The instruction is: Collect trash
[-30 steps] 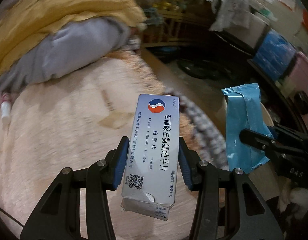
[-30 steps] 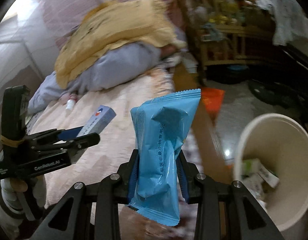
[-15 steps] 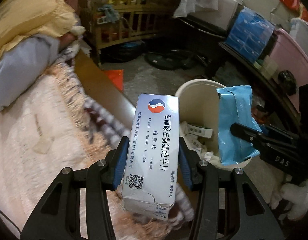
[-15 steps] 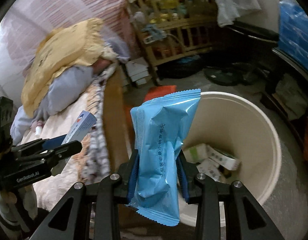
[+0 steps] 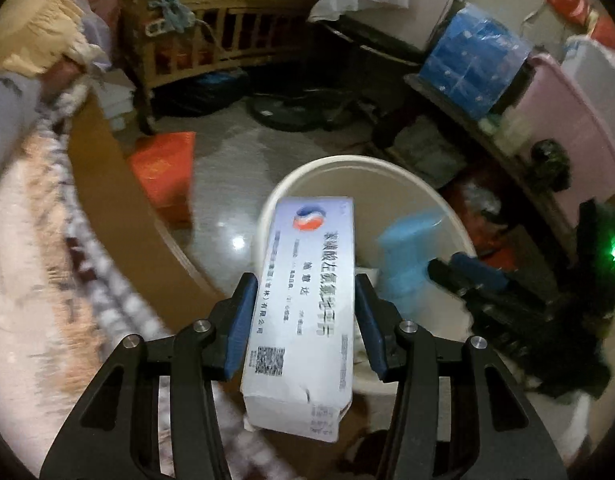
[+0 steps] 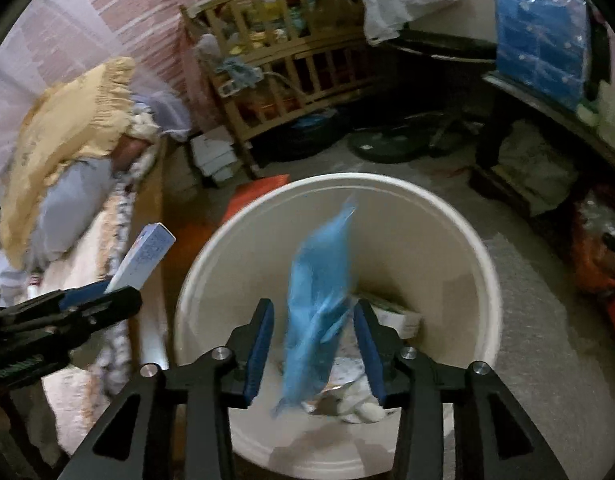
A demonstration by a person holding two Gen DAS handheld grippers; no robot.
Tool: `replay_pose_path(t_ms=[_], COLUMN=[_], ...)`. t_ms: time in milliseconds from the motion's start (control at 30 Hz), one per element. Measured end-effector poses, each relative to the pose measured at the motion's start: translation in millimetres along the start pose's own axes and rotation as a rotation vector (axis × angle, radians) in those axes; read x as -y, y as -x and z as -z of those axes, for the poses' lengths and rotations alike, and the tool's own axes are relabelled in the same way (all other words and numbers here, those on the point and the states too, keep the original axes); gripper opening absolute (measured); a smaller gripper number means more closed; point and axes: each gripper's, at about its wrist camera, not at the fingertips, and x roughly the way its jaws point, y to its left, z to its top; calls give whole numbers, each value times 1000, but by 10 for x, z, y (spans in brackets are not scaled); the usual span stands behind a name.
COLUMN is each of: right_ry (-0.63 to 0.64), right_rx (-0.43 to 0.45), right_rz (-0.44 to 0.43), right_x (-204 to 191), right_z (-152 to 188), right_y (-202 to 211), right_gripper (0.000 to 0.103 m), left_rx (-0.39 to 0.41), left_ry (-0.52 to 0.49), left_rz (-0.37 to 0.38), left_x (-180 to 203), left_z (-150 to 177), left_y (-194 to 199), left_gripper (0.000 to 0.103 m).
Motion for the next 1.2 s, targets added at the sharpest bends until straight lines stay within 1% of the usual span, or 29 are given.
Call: replay_pose_path(t_ms=[33, 100, 133, 167, 200, 300, 400, 500, 600, 667, 833, 933, 1000, 1133, 1200], right_ry=[-1, -8, -18, -26, -30, -2, 26, 46, 57, 60, 65, 73, 76, 99, 105], right_rx=[4, 17, 28, 34, 38, 73, 117, 183, 232, 262, 335, 364, 374, 406, 420], right_rz=[11, 22, 29, 27, 21, 32, 51, 75, 93, 98, 104, 99, 91, 98, 101], right_x=[18, 48, 67, 77, 74, -17, -153, -299, -412, -486, -656, -749, -804, -938, -992], right_z=[1, 2, 7, 15, 22, 62, 71, 108, 138, 150, 182, 200, 209, 233, 246], right_y=[10, 50, 92, 120, 138, 267, 387, 573, 730, 839, 1131, 1279, 1352, 1524, 1600], right_gripper=[45, 48, 51, 58, 62, 62, 62, 62, 62, 62, 62, 64, 69, 70, 75], left_rx=[6, 28, 35, 37, 37, 63, 98, 157, 216, 246, 338, 368, 398, 430, 438], left_ry=[2, 5, 7, 9, 9, -6, -13, -11, -6, -17, -66, -80, -84, -91, -88], left_rz=[14, 38, 46, 45, 39, -17, -57, -96, -101, -113, -181, -183, -197, -203, -201], left_x=[19, 39, 42, 39, 44, 38, 6, -29, -62, -60, -14, -3, 10, 19, 7], left_z=[-14, -20, -17, -7, 3, 65, 132, 205, 282, 337, 492, 555, 610, 666, 689], left_y=[-18, -13, -4, 11, 21, 154, 319, 553, 793, 931, 1275, 1421, 1516, 1634, 1686], left_gripper=[54, 63, 65, 66, 66, 66, 66, 66, 66, 66, 67, 67, 67, 67, 67])
